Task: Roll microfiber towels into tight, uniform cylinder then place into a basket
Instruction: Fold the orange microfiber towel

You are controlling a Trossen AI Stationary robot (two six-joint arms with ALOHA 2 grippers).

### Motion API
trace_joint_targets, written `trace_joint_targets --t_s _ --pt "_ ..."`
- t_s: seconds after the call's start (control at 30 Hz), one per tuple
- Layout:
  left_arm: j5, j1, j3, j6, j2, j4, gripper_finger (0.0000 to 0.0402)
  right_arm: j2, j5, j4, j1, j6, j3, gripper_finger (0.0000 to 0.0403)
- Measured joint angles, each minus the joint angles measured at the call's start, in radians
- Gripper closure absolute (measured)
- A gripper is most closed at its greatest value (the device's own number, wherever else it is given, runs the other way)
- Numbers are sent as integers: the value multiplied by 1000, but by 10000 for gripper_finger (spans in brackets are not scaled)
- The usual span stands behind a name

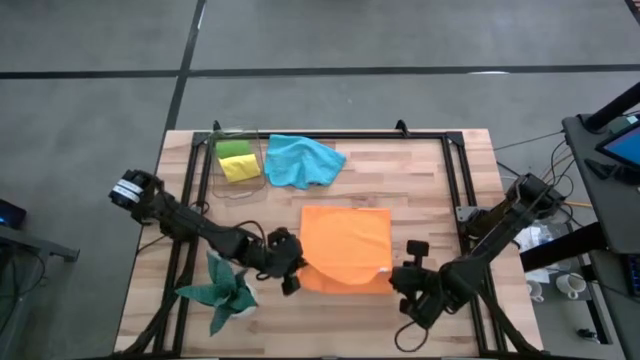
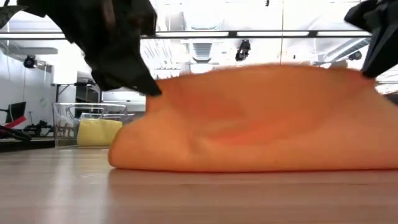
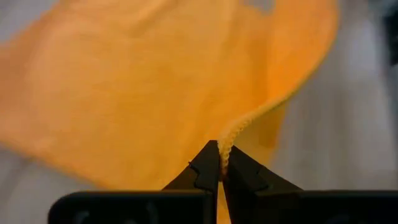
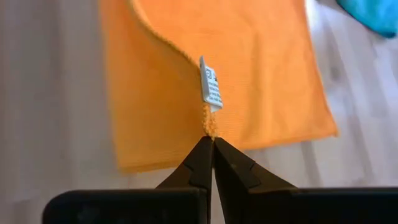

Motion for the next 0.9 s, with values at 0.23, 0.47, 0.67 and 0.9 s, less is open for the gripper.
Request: trace_joint_targets --t_s 0.23,0.47,0.67,0.9 --pt "-142 68 -7 52 0 -95 402 0 38 -2 -75 7 -71 394" --pt "-173 102 -18 81 11 -91 402 0 53 2 -150 8 -135 394" --pt "-226 119 -58 76 59 -46 402 -1 54 32 -203 9 -177 394" --pt "-309 144 -83 96 82 11 402 -2 54 83 -258 9 -214 394"
